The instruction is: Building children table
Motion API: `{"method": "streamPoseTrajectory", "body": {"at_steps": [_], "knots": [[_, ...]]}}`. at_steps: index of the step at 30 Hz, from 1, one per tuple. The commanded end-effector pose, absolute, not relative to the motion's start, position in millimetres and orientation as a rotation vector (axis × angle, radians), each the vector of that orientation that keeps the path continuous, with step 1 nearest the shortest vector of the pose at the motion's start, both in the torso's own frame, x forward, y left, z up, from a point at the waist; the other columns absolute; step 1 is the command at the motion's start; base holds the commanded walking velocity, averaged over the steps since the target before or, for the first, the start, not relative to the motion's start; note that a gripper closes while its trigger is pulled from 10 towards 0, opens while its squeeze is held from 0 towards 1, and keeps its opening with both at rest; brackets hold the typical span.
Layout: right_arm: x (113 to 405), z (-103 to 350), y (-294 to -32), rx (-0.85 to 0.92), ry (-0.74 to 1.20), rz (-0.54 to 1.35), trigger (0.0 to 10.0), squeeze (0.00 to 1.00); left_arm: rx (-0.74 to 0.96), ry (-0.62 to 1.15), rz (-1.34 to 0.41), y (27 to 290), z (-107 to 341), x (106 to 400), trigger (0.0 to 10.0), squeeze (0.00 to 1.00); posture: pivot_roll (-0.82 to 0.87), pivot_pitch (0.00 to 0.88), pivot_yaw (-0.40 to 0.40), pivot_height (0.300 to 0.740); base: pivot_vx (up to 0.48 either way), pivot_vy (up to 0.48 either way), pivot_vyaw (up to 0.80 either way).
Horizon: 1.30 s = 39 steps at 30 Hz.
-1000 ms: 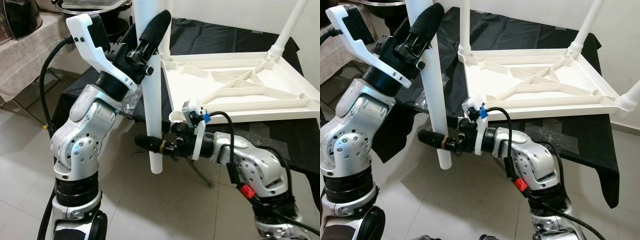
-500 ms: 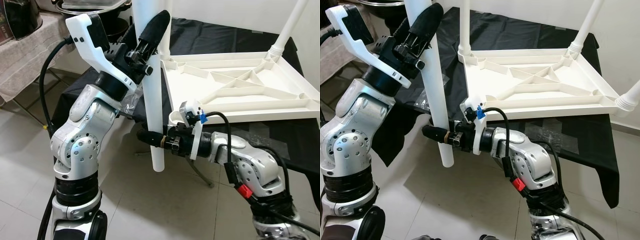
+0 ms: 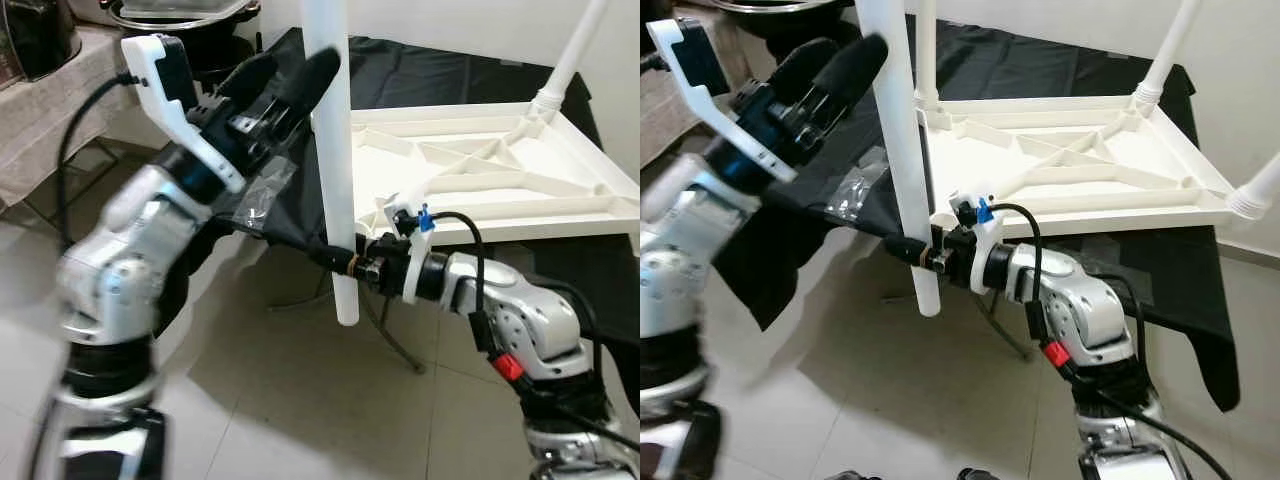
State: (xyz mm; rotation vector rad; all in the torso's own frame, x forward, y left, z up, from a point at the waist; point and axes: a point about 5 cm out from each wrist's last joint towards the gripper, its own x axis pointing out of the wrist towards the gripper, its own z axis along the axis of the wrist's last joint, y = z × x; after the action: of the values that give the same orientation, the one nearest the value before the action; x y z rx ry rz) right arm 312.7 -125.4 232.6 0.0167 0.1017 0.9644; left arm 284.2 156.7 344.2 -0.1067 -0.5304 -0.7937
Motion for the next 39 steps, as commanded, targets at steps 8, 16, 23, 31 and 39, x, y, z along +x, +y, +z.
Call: {"method": "streamPoseTrajectory", "body": {"at_steps": [8, 16, 23, 31, 39], "knots": [[322.8, 247.0, -167.3, -0.254, 0.213, 0.864, 0.0, 0.00, 1.015, -0.463, -0.635, 176.8, 352.6, 263.1, 10.0, 1.00, 0.02, 0.166, -0.036, 0.740, 0.000, 0.000, 0.00], [321.2, 236.5, -141.4, -0.380, 0.341, 0.998, 0.0, 0.00, 1.639, -0.642, -0.738, 135.3, 366.0, 272.8, 10.0, 0.00, 0.02, 0.140, -0.057, 0.740, 0.000, 0.000, 0.00], [321.8, 226.0, -117.9, -0.390, 0.395, 1.047, 0.0, 0.00, 1.816, -0.673, -0.844, 117.4, 360.3, 274.9, 10.0, 0.00, 0.02, 0.130, -0.060, 0.740, 0.000, 0.000, 0.00], [330.4, 230.5, -119.3, -0.365, 0.405, 1.013, 0.0, 0.00, 2.057, -0.494, -1.012, 123.2, 330.7, 279.3, 10.0, 0.00, 0.03, 0.131, -0.058, 0.740, 0.000, 0.000, 0.00], [327.6, 227.7, -114.5, -0.358, 0.424, 1.028, 0.0, 0.00, 2.206, -0.436, -0.784, 135.3, 345.1, 307.0, 10.0, 0.00, 0.03, 0.134, -0.053, 0.740, 0.000, 0.000, 0.00]]}}
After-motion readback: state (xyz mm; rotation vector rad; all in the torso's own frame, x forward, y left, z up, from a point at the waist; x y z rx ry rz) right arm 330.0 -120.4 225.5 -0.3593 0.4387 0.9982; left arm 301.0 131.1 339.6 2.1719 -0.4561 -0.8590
